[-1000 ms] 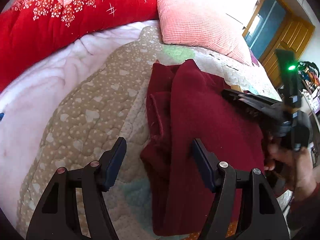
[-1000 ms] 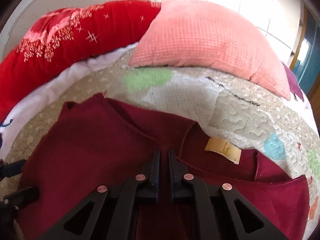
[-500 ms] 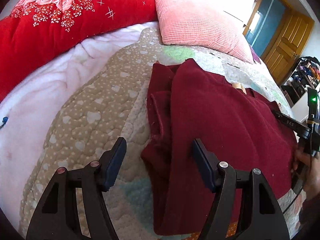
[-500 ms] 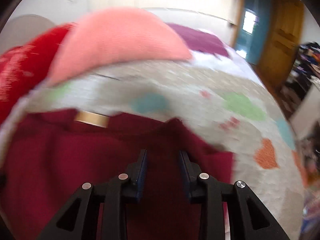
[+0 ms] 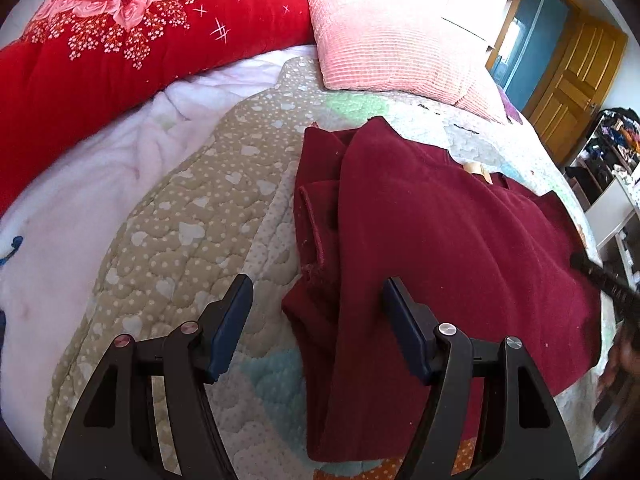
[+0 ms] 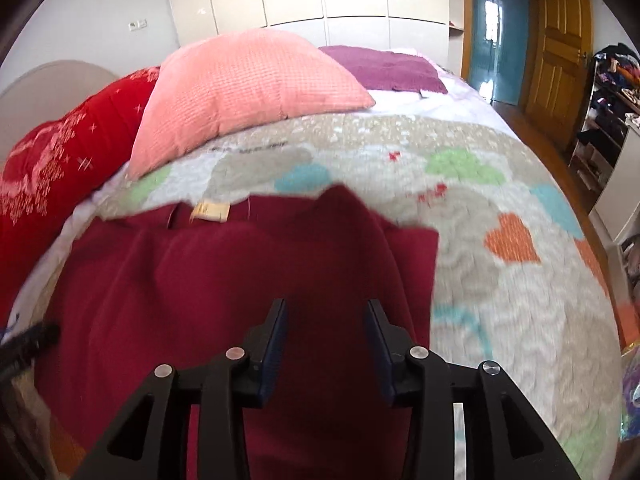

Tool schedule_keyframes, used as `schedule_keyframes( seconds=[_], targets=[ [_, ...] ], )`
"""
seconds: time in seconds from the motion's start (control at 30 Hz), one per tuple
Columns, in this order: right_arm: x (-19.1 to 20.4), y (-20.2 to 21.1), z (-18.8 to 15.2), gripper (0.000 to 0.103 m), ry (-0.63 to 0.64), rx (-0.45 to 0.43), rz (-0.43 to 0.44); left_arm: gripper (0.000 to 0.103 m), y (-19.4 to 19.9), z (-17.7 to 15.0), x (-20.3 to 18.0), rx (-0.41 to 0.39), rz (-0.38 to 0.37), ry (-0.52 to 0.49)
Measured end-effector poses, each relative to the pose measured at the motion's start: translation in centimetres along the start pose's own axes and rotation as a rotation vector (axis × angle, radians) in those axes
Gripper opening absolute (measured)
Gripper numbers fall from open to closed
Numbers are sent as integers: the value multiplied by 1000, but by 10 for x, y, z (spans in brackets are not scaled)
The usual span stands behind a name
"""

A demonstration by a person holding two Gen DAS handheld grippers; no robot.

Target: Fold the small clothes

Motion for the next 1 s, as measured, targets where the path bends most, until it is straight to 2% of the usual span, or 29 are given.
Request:
schedule_keyframes(
  seconds=[0.13, 0.23, 0.3, 0.33, 0.4, 0.53, 0.57, 0.6, 0.67, 0.73, 0.83, 0.93, 1.0],
  targets=[
    [-5, 0, -7, 38, -9, -1, 14, 68, 3, -1, 3, 18, -40, 23],
    [-10, 17, -2, 39, -11, -42, -8, 68, 11, -3, 0, -1, -79, 24],
    [-18, 22, 3, 51, 0, -61, -80, 68, 11, -5, -4, -8, -72, 7],
    [-22, 21, 6, 52, 4, -63, -104, 68, 9, -7, -6, -4, -63, -4],
    [-30, 9, 12, 52, 3, -44, -110, 68, 4, -9, -6, 9, -55, -9],
    [-32, -29, 21, 52, 53, 28, -64, 68, -4, -12, -7, 23, -47, -12],
    [-30, -34, 22, 47, 76, 30, -70, 68, -5, -13, -8, 21, -46, -15],
    [-28, -35, 24, 33, 99, 23, -73, 68, -5, -13, -8, 19, -45, -17],
    [-24, -34, 29, 17, 153, 23, -98, 68, -5, -13, -8, 19, -46, -16],
    [-24, -30, 30, 15, 181, 19, -133, 70, -6, -13, -8, 20, -45, -10],
    [-36, -39, 27, 15, 123, 31, -170, 71, -8, -12, -6, 28, -48, 1],
    [-35, -40, 26, 15, 109, 22, -171, 71, -9, -12, -6, 29, -48, 1],
    [-39, -30, 28, 18, 76, 18, -143, 71, -8, -12, -6, 30, -47, 2]
  ],
)
Point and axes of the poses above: each gripper's, at about its wrist camera, not at the fingertips, and y roughly against the way its jaws point, x to its left, z to its top, the point moved 2 cm from there along -y, roughly the way its jaws point, and after that the axes turned 13 degrees about y, right-handed, at the moved point
